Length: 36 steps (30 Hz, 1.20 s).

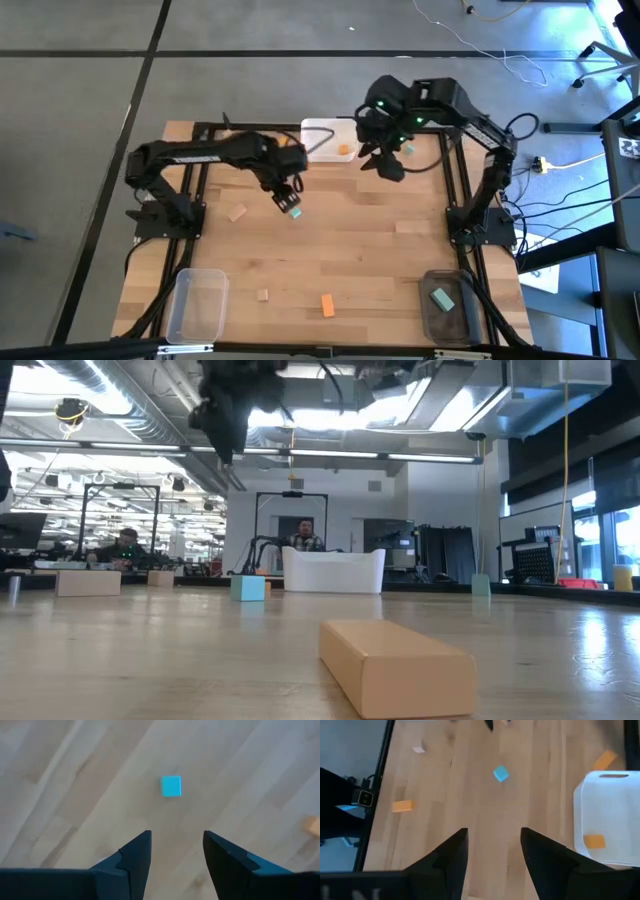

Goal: Sort & place blocks by color
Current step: Put the bottom light blue block into the black bin

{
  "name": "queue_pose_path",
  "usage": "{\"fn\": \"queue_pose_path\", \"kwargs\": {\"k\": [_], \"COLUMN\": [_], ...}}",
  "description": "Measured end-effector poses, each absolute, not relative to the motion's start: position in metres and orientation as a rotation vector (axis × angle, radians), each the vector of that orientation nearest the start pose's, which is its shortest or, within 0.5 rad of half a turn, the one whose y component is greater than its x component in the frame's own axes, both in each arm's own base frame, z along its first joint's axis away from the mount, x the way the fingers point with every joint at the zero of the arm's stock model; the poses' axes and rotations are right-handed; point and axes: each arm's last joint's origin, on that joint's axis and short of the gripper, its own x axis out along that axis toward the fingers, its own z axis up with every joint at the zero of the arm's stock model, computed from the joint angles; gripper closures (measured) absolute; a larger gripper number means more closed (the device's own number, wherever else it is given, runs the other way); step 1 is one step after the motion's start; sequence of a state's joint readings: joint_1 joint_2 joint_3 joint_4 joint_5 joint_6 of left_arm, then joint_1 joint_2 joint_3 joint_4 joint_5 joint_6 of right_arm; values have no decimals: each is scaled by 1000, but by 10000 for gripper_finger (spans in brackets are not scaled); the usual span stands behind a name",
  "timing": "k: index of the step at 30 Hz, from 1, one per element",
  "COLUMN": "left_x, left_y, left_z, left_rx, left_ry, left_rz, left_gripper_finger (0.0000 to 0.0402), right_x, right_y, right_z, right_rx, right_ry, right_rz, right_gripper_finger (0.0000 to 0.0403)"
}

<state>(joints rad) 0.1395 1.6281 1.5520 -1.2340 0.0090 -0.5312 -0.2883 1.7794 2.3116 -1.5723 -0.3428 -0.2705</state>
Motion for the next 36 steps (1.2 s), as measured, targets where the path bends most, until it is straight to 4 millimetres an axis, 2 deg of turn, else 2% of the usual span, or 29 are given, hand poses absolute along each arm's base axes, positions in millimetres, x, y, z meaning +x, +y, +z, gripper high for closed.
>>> {"fn": "queue_pose_path", "kwargs": {"k": [8, 12, 25, 30, 36], "left_x": [345, 356, 376, 380, 380], "left_y": [35, 31, 7, 7, 11], "left_z": [270, 250, 202, 186, 180], "left_rx": [-483, -465, -326, -288, -276], "left_ry": [1315, 1352, 1454, 1489, 1494], "left_rz": [440, 477, 537, 572, 632], "left_gripper_finger": [230, 230, 230, 230, 230], "right_x": [272, 265, 263, 263, 263], "right_y": [-67, -65, -64, -64, -64], "right_z": [474, 479, 480, 480, 480], "right_rx": [48, 39, 35, 34, 33], "right_ry": [906, 890, 885, 885, 885], "right_rz": [183, 174, 173, 174, 175], "right_gripper_finger": [220, 220, 220, 220, 220]}}
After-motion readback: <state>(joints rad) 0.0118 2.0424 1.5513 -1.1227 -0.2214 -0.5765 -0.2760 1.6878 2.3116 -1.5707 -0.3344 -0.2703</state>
